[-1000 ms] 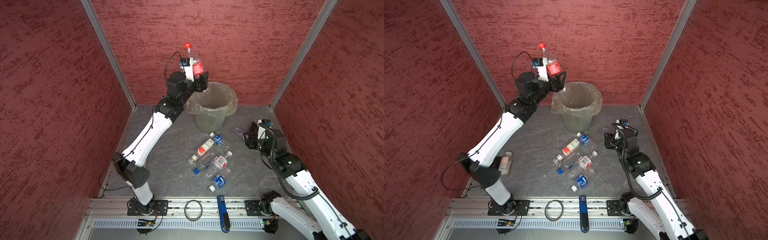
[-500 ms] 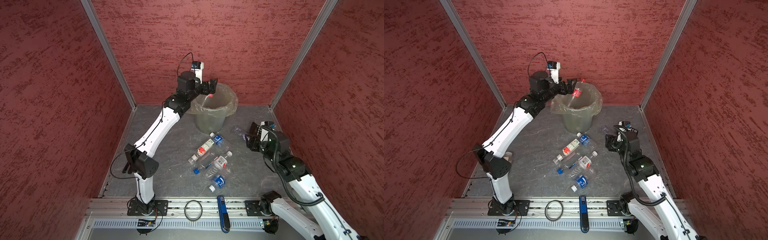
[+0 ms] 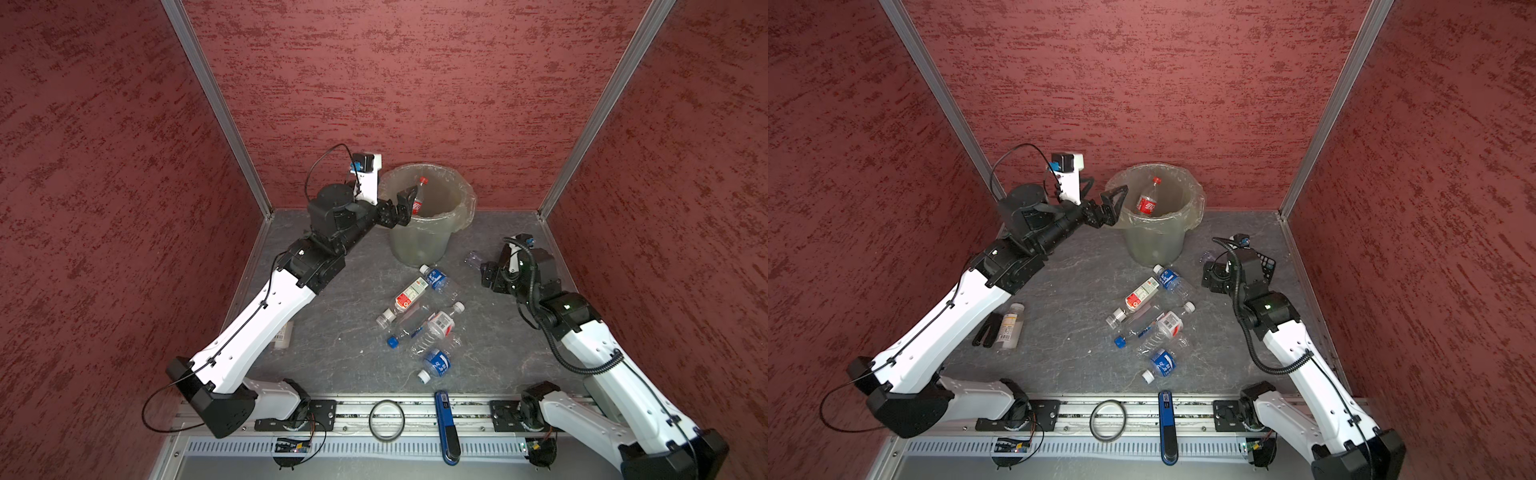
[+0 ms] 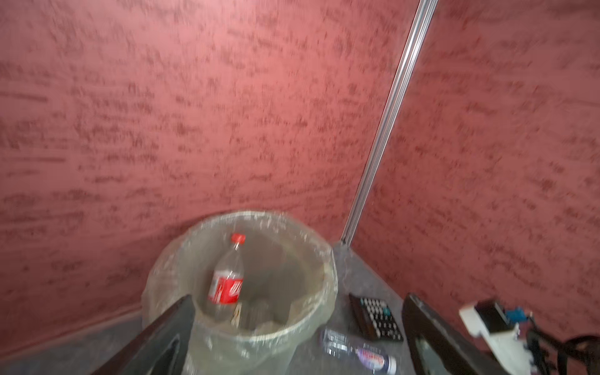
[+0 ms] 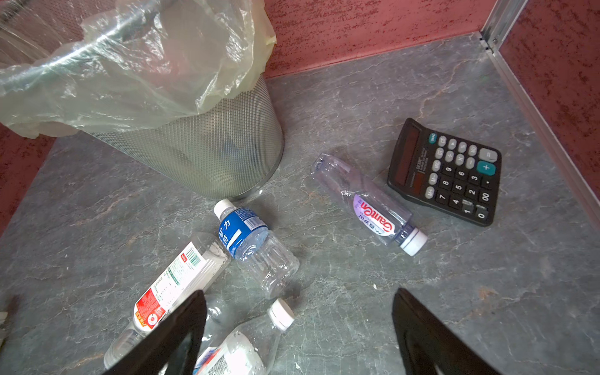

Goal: Throw the plastic bottles in the bin
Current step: 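Carry the Coke bottle over the bin and open the left gripper, then lower the left gripper to the pile while the right gripper reaches the Ganten bottle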

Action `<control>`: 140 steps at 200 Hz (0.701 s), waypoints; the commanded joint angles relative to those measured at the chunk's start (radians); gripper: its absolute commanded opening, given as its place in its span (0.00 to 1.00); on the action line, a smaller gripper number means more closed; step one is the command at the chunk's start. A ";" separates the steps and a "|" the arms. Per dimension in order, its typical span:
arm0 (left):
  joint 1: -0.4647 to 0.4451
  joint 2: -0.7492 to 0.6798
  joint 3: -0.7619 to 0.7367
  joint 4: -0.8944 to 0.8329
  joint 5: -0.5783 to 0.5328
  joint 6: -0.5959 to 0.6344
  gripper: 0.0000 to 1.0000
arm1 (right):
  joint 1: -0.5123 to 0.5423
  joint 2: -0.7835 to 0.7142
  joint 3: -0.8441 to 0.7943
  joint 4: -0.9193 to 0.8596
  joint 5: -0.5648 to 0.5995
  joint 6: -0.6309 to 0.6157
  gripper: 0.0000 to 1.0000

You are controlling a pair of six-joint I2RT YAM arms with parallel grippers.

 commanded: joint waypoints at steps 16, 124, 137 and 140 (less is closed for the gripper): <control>-0.006 -0.124 -0.163 -0.055 -0.011 -0.030 1.00 | -0.011 0.063 0.048 0.020 -0.018 -0.015 0.92; -0.016 -0.260 -0.618 -0.070 0.218 -0.145 1.00 | -0.018 0.295 0.072 0.033 0.055 -0.011 0.97; -0.029 -0.261 -0.649 -0.062 0.228 -0.158 1.00 | -0.021 0.362 0.106 0.028 0.108 -0.044 0.98; -0.032 -0.261 -0.655 -0.063 0.228 -0.160 0.99 | -0.023 0.375 0.114 0.027 0.120 -0.051 0.98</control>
